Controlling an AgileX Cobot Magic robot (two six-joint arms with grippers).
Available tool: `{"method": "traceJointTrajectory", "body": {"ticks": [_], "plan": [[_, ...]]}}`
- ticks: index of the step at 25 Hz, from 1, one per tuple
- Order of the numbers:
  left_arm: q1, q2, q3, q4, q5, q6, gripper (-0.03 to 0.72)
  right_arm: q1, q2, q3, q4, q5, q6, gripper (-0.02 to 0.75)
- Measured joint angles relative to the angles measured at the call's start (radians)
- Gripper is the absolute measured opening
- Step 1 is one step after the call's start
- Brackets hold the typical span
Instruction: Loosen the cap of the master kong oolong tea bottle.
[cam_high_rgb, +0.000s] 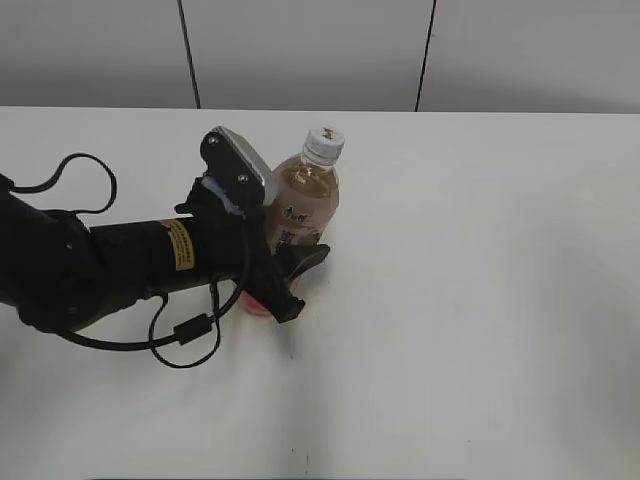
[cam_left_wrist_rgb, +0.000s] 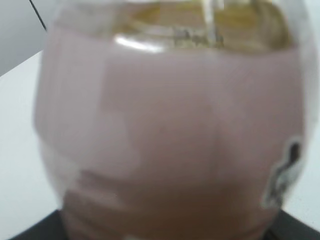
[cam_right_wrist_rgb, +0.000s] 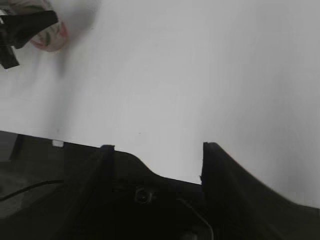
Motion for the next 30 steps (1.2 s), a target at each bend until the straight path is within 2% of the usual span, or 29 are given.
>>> {"method": "traceJointTrajectory", "body": {"ticks": [4,10,15,19,25,27,30], "plan": [[0.0,0.0,0.002,0.0,-0.078,0.0,0.382,0.0,0.153,-0.068,0.086,0.0,-0.043,0.42],[0.0,0.074,0.002,-0.049,-0.398,0.0,0.382,0.0,0.244,-0.128,0.224,0.002,-0.098,0.42],[0.0,0.173,0.002,-0.025,-0.401,-0.04,0.382,0.025,0.297,-0.167,0.311,0.009,-0.106,0.42],[-0.002,0.194,0.0,0.023,-0.441,-0.08,0.382,0.113,0.353,-0.225,0.34,-0.002,-0.097,0.42],[-0.002,0.206,0.0,0.064,-0.469,-0.097,0.382,0.352,0.537,-0.343,0.332,-0.057,0.007,0.42],[-0.002,0.206,0.0,0.066,-0.469,-0.097,0.382,0.414,0.619,-0.41,0.29,-0.056,0.069,0.42],[-0.002,0.206,0.0,0.066,-0.469,-0.097,0.382,0.483,0.742,-0.539,0.165,-0.014,0.192,0.42]]}}
